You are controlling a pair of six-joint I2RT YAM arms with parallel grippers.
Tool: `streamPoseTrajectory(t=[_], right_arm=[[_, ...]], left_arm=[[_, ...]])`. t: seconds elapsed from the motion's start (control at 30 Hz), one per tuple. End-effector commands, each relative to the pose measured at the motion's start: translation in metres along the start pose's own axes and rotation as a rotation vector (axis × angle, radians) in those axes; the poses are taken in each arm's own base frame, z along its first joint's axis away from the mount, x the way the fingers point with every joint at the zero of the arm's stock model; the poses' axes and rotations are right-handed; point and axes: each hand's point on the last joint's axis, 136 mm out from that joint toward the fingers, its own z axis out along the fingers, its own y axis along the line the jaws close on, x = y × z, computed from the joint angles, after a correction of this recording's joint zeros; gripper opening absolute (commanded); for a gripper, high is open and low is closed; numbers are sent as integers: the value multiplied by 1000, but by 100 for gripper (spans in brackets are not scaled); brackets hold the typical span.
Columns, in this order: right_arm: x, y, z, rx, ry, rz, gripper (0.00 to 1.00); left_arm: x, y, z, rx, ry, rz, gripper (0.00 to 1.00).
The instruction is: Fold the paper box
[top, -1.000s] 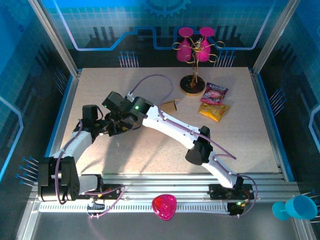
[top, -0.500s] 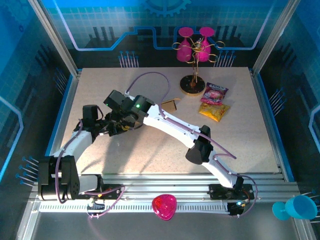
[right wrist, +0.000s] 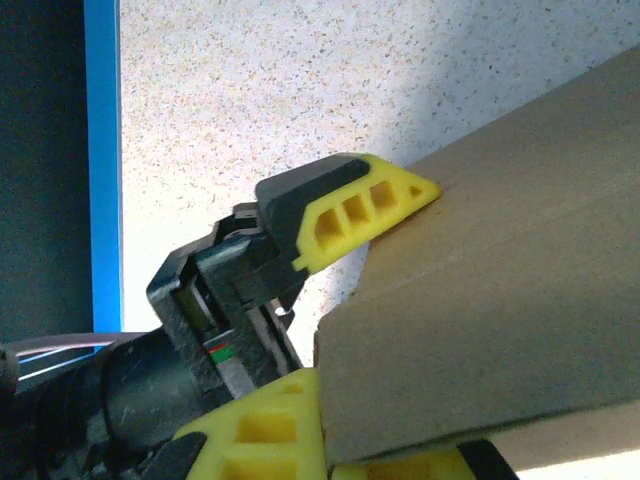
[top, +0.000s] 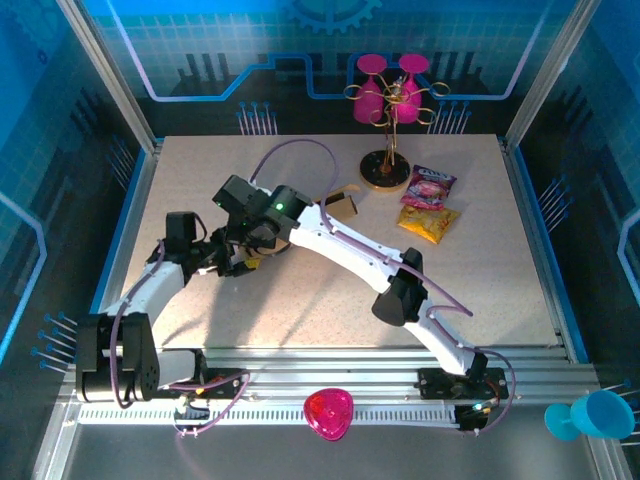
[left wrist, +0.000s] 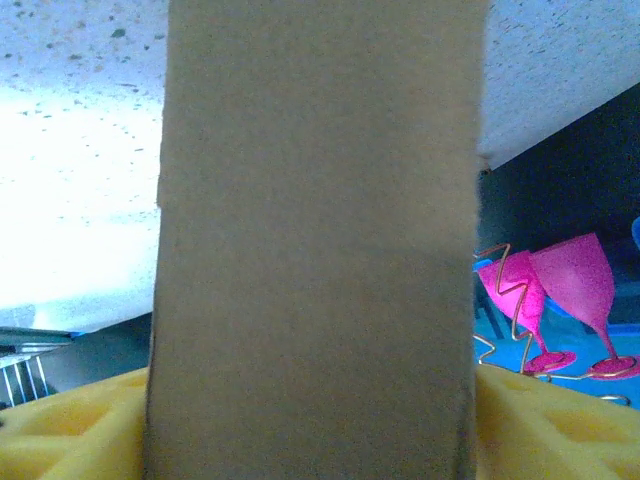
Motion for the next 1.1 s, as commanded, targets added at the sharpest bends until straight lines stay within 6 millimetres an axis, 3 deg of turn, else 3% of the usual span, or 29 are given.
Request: streamPoseTrajectory(t=[0.0,0.3,0.43,0.77,0.8,1.07], right_arm=[[-4,-8,-2,20,13,-39,0],[0,-4,3,-4,33,-55,0],[3,-5,3,-5,45,-57,0],[9,-6,9,-14,73,-105,0],[5,-1,-3,-37,60,-111,0],[0,3,-6,-81,77,-189,0]], left_arm=[[12,-1,-11,-4,8,11,73],[33,-7,-12,12,25,20,77],[33,-6,-5,33,22,-3,76],[28,-11,0,51,0,-24,59],[27,-10,0,52,-3,-27,58],[14,-4,7,43,-17,-50,54]])
